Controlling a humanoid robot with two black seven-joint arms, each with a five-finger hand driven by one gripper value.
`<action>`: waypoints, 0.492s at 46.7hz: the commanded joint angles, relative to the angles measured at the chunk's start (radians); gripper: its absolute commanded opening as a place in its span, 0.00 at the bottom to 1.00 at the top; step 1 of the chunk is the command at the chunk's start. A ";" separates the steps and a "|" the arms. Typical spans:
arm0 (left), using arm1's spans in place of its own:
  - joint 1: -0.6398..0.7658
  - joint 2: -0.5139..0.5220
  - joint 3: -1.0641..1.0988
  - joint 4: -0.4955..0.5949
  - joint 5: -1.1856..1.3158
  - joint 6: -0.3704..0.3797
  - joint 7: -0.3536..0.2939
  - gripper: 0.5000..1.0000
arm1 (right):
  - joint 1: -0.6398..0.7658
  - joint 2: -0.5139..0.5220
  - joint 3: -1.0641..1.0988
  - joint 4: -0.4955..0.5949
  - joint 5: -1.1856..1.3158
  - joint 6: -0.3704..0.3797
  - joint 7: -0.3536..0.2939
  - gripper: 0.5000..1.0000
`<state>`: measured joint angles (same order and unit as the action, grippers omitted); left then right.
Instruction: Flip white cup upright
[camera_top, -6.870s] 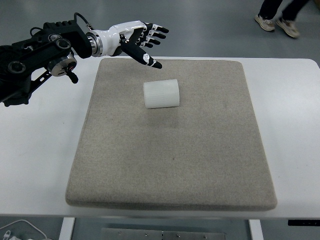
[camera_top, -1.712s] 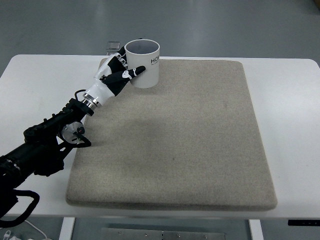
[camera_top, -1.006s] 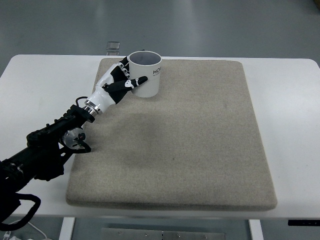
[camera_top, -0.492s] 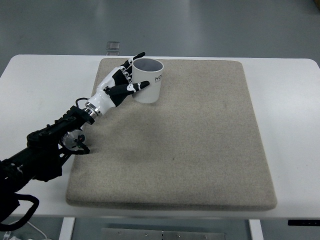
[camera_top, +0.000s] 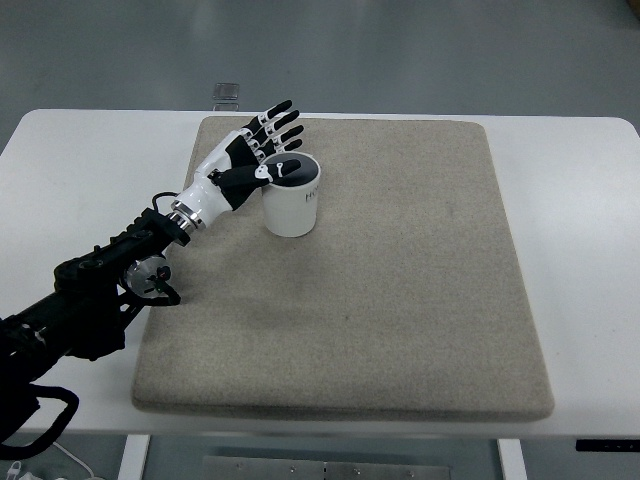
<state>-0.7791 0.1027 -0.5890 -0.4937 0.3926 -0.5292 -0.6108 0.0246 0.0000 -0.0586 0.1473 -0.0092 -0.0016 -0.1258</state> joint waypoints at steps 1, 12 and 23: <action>-0.002 0.000 0.000 -0.002 0.000 0.000 0.000 0.98 | 0.000 0.000 -0.001 0.000 0.000 0.000 0.000 0.86; -0.006 0.002 -0.008 -0.006 -0.008 -0.002 0.000 0.98 | -0.002 0.000 -0.001 0.000 0.000 0.000 0.000 0.86; -0.015 0.018 -0.018 -0.006 -0.014 -0.008 0.000 0.98 | -0.003 0.000 -0.001 0.000 0.000 0.000 0.000 0.86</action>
<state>-0.7879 0.1129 -0.6044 -0.5001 0.3803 -0.5366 -0.6108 0.0215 0.0000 -0.0599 0.1473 -0.0091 -0.0016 -0.1258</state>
